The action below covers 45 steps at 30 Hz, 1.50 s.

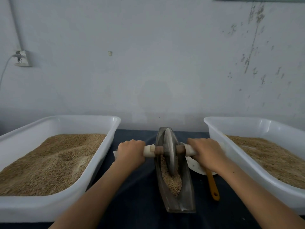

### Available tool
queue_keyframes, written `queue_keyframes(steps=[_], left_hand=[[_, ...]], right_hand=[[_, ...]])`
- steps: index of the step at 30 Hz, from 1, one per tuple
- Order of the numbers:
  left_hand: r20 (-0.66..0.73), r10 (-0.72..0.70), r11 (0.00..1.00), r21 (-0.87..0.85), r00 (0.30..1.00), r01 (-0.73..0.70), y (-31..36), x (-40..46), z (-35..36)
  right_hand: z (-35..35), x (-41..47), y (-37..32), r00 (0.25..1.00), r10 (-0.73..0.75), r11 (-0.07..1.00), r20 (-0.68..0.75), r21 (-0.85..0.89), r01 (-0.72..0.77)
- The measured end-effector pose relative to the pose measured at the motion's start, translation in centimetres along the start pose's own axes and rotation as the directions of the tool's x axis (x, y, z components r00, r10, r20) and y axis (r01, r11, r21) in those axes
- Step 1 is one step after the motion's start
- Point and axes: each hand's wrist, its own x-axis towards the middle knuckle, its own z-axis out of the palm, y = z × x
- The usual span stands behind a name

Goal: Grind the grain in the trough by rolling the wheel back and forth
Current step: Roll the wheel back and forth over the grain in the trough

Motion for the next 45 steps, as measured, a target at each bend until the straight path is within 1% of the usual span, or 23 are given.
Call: queue_keyframes(steps=[1, 3, 5, 7, 9, 11, 14, 16, 18, 20, 21, 24, 27, 29, 31, 33, 35, 38, 42, 44, 45], left_hand=[[0.017, 0.003, 1.000, 0.012, 1.000, -0.003, 0.0, 0.0, -0.1], [0.078, 0.009, 0.999, 0.041, 0.997, -0.013, 0.0, 0.0, -0.5], [0.154, 0.022, 0.998, 0.055, 0.988, -0.031, 0.0, 0.1, -1.0], [0.219, 0.036, 0.998, 0.049, 0.975, -0.048, -0.1, 0.1, -1.5], [0.242, 0.044, 0.997, 0.052, 0.969, -0.058, -0.1, 0.1, -1.7], [0.231, 0.046, 0.996, 0.061, 0.972, -0.062, -0.1, 0.1, -1.7], [0.182, 0.048, 0.997, 0.052, 0.982, -0.058, -0.1, 0.1, -1.3], [0.125, 0.040, 0.998, 0.044, 0.991, -0.046, -0.1, 0.1, -0.9], [0.077, 0.024, 1.000, 0.011, 0.997, -0.025, -0.1, 0.1, -0.5], [0.057, 0.011, 1.000, -0.023, 0.998, -0.010, -0.2, 0.0, -0.2], [0.055, 0.008, 0.999, -0.032, 0.998, -0.006, -0.2, 0.0, -0.1], [0.061, 0.004, 0.999, -0.033, 0.998, -0.002, -0.2, -0.1, -0.1], [0.112, 0.014, 1.000, 0.005, 0.994, -0.015, -0.2, 0.0, -0.5], [0.181, 0.027, 0.999, 0.012, 0.983, -0.030, -0.3, 0.0, -0.9], [0.252, 0.033, 0.999, 0.004, 0.967, -0.035, -0.4, 0.0, -1.3], [0.292, 0.035, 0.999, 0.002, 0.956, -0.037, -0.4, 0.1, -1.4], [0.296, 0.035, 0.999, 0.001, 0.955, -0.037, -0.5, 0.1, -1.4], [0.238, 0.030, 0.999, 0.013, 0.971, -0.034, -0.3, 0.1, -1.2], [0.038, 0.015, 0.999, 0.027, 0.999, -0.016, 0.1, -0.1, -0.6], [-0.003, 0.005, 1.000, 0.014, 1.000, -0.005, 0.2, -0.1, -0.4], [-0.005, 0.004, 1.000, 0.014, 1.000, -0.004, 0.2, -0.1, -0.4]], right_hand=[[-0.1, 0.0, 0.1, 0.999, 0.005, 1.000, 0.032, 0.010, -0.005], [-0.5, 0.2, 0.2, 0.990, 0.012, 1.000, 0.140, 0.020, -0.014], [-1.1, 0.3, 0.3, 0.963, 0.008, 1.000, 0.268, 0.026, -0.016], [-1.6, 0.4, 0.5, 0.933, 0.002, 0.998, 0.360, 0.051, -0.022], [-1.8, 0.4, 0.5, 0.913, 0.001, 0.997, 0.408, 0.067, -0.031], [-1.9, 0.3, 0.5, 0.908, 0.011, 0.997, 0.418, 0.065, -0.042], [-1.7, 0.2, 0.2, 0.929, 0.024, 0.998, 0.371, 0.044, -0.043], [-1.2, 0.1, 0.0, 0.964, 0.034, 0.999, 0.262, 0.017, -0.040], [-0.6, 0.0, -0.3, 0.993, 0.035, 0.999, 0.112, -0.007, -0.034], [-0.1, 0.0, -0.3, 1.000, 0.015, 1.000, -0.001, -0.028, -0.015], [0.0, 0.0, -0.4, 1.000, 0.004, 0.999, -0.026, -0.035, -0.005], [0.0, 0.0, -0.2, 1.000, 0.003, 1.000, 0.001, -0.031, -0.003], [-0.6, 0.1, 0.0, 0.991, 0.018, 1.000, 0.133, 0.006, -0.019], [-1.3, 0.2, 0.0, 0.969, 0.021, 1.000, 0.244, 0.016, -0.026], [-1.9, 0.4, -0.1, 0.945, 0.020, 0.999, 0.326, 0.023, -0.029], [-2.3, 0.4, 0.0, 0.928, 0.018, 0.999, 0.373, 0.031, -0.031], [-2.4, 0.3, 0.0, 0.922, 0.013, 0.999, 0.386, 0.038, -0.030], [-1.9, 0.2, 0.0, 0.945, 0.011, 0.998, 0.328, 0.049, -0.029], [-0.4, -0.1, 0.1, 0.997, 0.007, 0.999, 0.080, 0.039, -0.010], [0.1, -0.1, 0.1, 1.000, 0.000, 0.999, 0.001, 0.042, 0.000], [0.3, -0.1, 0.2, 1.000, -0.001, 0.999, -0.010, 0.043, 0.002]])
